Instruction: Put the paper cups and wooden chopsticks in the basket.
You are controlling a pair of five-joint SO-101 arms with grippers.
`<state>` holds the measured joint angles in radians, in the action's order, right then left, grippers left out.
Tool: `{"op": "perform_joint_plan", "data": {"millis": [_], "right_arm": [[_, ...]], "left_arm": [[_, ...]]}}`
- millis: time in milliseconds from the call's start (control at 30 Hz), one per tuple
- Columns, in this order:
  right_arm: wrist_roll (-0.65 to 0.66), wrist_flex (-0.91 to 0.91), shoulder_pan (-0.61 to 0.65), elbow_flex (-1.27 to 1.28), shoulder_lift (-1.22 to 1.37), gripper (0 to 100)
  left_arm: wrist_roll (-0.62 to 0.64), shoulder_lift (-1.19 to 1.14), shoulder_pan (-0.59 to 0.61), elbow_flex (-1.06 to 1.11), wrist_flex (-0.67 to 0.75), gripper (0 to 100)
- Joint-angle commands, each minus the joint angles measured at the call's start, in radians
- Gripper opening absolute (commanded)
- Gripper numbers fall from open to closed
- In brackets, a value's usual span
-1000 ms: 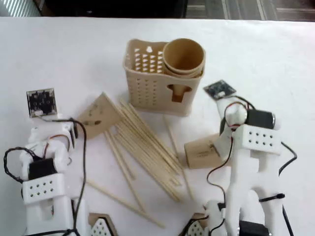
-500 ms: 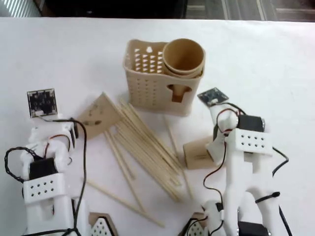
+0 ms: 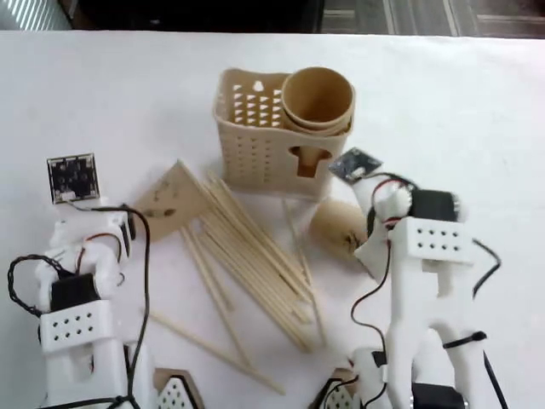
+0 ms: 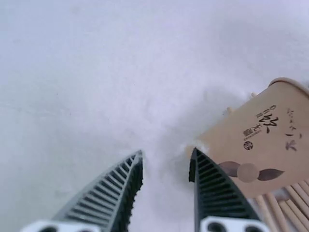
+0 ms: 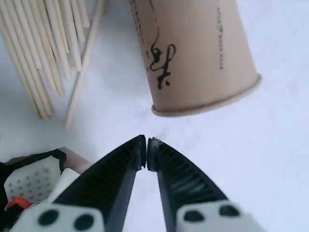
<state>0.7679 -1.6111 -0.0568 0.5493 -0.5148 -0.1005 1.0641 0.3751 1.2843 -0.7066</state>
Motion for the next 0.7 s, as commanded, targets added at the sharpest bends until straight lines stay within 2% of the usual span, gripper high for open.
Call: {"op": "perform_joint_plan", "data": {"millis": [0, 167, 333, 500, 667], "right_arm": [[0.064, -0.079, -0.064, -0.15, -0.031, 1.8], [0.117, -0.102, -0.142, -0.256, -0.031, 1.8], [0.104, -0.102, -0.136, -0.199, -0.03, 2.9], [-0.031, -0.065, -0.065, -0.063, -0.031, 22.3], [-0.14, 0.12, 0.019, 0.072, -0.031, 23.4]], "left_arm": [[0.005, 0.024, 0.005, -0.005, 0.02, 17], [0.005, 0.024, 0.005, -0.005, 0.02, 17], [0.005, 0.024, 0.005, -0.005, 0.02, 17], [0.005, 0.024, 0.005, -0.005, 0.02, 17], [0.003, 0.024, 0.005, -0.005, 0.02, 17]]}}
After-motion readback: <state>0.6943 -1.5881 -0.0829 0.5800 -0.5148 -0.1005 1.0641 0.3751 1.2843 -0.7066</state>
